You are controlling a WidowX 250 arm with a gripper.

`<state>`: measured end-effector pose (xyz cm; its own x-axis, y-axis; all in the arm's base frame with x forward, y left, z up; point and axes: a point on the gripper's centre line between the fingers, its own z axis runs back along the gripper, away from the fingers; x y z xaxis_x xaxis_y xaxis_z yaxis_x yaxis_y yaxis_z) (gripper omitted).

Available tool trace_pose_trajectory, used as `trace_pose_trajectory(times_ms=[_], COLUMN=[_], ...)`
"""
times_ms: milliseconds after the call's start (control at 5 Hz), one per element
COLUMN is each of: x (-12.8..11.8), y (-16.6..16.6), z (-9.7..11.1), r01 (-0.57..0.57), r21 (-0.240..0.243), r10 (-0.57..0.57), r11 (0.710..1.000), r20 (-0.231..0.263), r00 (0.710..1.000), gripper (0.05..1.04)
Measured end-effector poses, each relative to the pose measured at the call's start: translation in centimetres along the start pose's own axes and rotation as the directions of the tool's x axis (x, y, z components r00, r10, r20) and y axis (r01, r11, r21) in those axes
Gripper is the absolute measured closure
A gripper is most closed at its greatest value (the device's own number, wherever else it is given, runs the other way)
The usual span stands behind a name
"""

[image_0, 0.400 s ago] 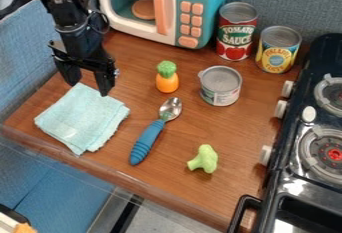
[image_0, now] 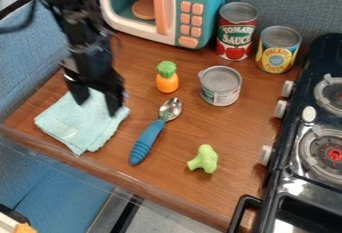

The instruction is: Move the blue spoon in the upper left sector of the table

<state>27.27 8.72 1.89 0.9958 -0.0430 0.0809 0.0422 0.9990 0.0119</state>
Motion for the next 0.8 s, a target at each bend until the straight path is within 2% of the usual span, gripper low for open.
trace_pose_trajectory(times_ms=[200,400,600,800], x=[-0.9,-1.7,-1.8,-1.8], y=[-3.8,-5.7,-6.9,-6.7], z=[-0.4,-0.9,-2.1,-3.9], r01=[0.092,0.123,0.135,0.112], r21=[0.0,-0.001,0.015,0.014], r10=[-0.092,-0.123,-0.134,-0.11], r11=[0.996,0.992,0.991,0.994], r20=[-0.021,-0.037,-0.052,-0.095], r00=[0.996,0.992,0.99,0.989], gripper=[0.083,0.083,0.083,0.083])
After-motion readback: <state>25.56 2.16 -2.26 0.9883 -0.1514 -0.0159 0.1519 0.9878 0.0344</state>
